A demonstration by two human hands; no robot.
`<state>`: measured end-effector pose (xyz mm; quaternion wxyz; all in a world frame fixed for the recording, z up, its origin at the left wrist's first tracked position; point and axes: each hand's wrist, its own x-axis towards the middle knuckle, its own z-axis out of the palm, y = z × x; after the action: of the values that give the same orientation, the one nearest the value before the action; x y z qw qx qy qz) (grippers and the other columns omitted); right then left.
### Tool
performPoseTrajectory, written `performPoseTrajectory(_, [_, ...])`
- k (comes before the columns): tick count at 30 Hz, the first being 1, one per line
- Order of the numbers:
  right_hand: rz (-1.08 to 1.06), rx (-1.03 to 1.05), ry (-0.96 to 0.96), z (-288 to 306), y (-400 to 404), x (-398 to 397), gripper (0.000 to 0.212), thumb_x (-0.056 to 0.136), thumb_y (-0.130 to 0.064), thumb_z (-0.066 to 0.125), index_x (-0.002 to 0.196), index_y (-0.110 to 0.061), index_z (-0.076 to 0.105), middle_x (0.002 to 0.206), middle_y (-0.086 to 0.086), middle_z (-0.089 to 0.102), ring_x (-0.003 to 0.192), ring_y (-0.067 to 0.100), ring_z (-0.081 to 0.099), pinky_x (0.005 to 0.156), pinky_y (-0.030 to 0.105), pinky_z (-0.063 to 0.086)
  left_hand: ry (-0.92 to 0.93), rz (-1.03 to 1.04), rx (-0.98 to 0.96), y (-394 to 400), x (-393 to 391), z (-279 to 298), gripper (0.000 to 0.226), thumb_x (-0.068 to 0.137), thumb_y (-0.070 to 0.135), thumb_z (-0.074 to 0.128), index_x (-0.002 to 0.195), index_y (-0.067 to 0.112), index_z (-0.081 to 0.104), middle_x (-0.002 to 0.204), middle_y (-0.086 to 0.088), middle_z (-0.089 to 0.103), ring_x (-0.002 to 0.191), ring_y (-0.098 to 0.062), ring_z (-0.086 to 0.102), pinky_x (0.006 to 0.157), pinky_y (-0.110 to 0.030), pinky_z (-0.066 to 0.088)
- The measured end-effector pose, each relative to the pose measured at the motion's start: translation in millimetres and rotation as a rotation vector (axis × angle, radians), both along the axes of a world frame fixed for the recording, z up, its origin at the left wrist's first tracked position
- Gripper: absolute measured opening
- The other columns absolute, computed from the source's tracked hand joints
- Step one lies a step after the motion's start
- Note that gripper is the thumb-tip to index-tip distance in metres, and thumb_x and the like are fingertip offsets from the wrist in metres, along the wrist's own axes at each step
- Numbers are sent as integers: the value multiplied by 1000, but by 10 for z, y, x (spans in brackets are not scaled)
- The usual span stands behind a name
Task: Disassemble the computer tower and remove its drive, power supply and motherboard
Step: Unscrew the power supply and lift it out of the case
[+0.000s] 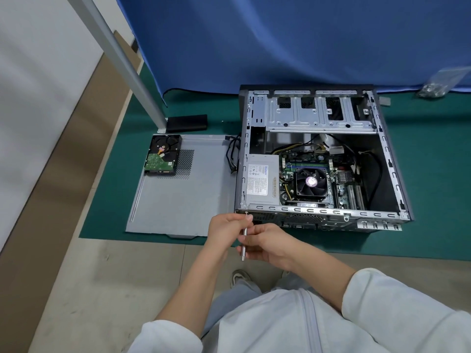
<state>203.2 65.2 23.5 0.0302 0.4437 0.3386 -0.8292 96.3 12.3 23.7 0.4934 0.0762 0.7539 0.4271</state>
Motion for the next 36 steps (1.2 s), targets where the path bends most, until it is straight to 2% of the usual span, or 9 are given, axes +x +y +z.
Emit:
performPoseTrajectory(2, [32, -6, 6, -6, 16, 11, 10, 90, 5, 56, 88, -1, 63, 87, 12, 65, 71, 18, 66, 71, 29, 56, -37, -3, -12, 2, 1, 7, 7, 86, 16, 68, 81, 13, 72, 73, 3, 71, 65, -6, 64, 51, -14, 47])
performPoseTrajectory(6, [41, -6, -2, -8, 8, 14, 13, 90, 6, 55, 87, -3, 64, 86, 11, 67, 73, 19, 69, 68, 27, 56, -103, -30, -10, -16, 6, 8, 11, 90, 17, 61, 92, 14, 72, 81, 4, 73, 75, -12, 67, 65, -24, 51])
performPoseTrajectory(10, [20, 14, -11, -28, -36, -13, 9, 88, -2, 63, 80, -6, 62, 83, 12, 69, 73, 20, 70, 66, 28, 57, -5, -72, -42, -25, -23, 20, 23, 78, 33, 75, 92, 15, 71, 81, 2, 71, 73, -10, 65, 55, -18, 48])
performPoseTrajectory(14, [62, 27, -10, -26, -47, -9, 5, 89, -8, 63, 84, -6, 63, 79, 8, 70, 72, 17, 70, 68, 29, 56, 123, -76, -64, -1, -19, -7, 12, 77, 28, 77, 77, 19, 69, 77, 3, 70, 67, -7, 63, 53, -18, 48])
performPoseTrajectory(19, [65, -66, 37, 4, 16, 24, 13, 90, 4, 56, 95, -2, 66, 90, 11, 70, 80, 20, 69, 68, 26, 58, 17, -43, -42, -9, -23, 2, 11, 86, 20, 68, 77, 15, 71, 71, 3, 72, 51, -3, 62, 42, -15, 42])
performPoseTrajectory(25, [15, -18, -27, -14, -38, 25, 5, 85, -1, 65, 88, -4, 62, 77, 9, 67, 71, 17, 69, 62, 25, 57, 33, -108, -37, -23, -50, 4, 23, 77, 31, 76, 92, 15, 68, 92, 3, 70, 86, -8, 62, 68, -17, 44])
performPoseTrajectory(28, [-4, -37, -28, -39, -56, 23, 7, 85, -4, 67, 81, -6, 61, 80, 11, 68, 71, 18, 69, 64, 27, 58, 82, -74, -32, -10, -26, -10, 21, 74, 28, 79, 86, 16, 68, 92, 0, 70, 89, -10, 63, 77, -22, 46])
performPoseTrajectory(33, [50, -77, 48, -4, -22, 50, 7, 91, -3, 58, 91, -5, 65, 89, 10, 70, 81, 20, 70, 78, 32, 55, 29, -52, -20, -11, -7, 10, 6, 86, 18, 68, 81, 16, 70, 79, 2, 73, 62, -6, 65, 47, -16, 45])
performPoseTrajectory(36, [46, -79, 35, -3, -20, 54, 17, 92, 6, 51, 94, -4, 65, 92, 10, 71, 83, 21, 70, 72, 29, 57, -22, -56, -15, -16, -3, 18, 9, 91, 15, 61, 90, 14, 70, 82, 2, 73, 64, -7, 67, 49, -18, 50])
